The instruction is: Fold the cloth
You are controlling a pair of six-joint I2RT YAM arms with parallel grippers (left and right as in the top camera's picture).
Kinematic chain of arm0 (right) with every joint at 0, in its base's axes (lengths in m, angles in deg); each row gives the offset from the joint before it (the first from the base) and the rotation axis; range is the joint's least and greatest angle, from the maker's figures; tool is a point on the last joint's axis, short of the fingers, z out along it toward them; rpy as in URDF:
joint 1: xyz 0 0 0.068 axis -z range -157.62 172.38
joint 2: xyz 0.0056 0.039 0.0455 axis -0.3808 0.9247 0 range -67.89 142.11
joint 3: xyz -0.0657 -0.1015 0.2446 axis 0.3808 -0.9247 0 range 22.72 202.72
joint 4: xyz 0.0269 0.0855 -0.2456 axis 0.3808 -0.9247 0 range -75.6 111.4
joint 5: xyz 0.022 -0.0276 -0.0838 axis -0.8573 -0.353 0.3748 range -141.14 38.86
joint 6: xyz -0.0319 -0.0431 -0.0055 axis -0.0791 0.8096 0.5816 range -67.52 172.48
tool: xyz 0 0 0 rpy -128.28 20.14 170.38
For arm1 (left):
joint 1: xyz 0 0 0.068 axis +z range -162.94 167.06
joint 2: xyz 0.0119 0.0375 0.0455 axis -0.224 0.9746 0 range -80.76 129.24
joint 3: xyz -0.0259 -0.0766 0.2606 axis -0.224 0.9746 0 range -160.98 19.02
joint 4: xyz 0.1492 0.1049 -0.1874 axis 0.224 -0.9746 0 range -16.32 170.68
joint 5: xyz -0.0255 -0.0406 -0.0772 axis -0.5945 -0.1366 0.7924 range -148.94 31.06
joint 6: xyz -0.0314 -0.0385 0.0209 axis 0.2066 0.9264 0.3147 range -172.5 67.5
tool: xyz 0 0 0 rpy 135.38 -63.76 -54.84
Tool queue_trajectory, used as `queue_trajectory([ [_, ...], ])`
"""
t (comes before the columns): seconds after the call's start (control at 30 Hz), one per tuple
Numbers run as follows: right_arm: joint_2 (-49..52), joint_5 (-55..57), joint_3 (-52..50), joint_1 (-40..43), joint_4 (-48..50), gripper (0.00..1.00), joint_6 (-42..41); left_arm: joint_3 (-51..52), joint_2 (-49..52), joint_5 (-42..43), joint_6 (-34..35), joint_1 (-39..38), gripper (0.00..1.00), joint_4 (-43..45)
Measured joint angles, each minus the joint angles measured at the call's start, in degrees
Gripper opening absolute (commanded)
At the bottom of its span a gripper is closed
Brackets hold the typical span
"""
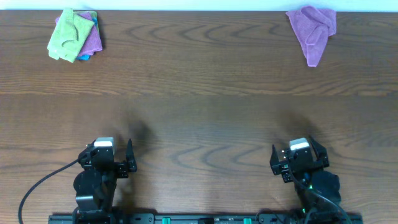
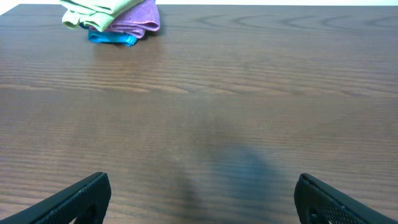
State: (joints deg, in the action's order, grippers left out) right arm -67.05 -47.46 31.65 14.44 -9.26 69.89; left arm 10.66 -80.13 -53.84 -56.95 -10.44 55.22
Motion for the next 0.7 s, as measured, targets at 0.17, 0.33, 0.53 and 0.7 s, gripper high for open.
queue_trajectory([
  [0.17,0.0,0.0,0.0,0.0,0.0,0.99,0.0,0.0,0.0,0.0,0.0,0.0,0.96,0.0],
  [0.33,0.0,0.0,0.0,0.0,0.0,0.99,0.0,0.0,0.0,0.0,0.0,0.0,0.95,0.0],
  [0.53,0.0,0.0,0.0,0.0,0.0,0.99,0.0,0.0,0.0,0.0,0.0,0.0,0.96,0.0],
  [0.7,0.0,0.0,0.0,0.0,0.0,0.99,0.0,0.0,0.0,0.0,0.0,0.0,0.96,0.0],
])
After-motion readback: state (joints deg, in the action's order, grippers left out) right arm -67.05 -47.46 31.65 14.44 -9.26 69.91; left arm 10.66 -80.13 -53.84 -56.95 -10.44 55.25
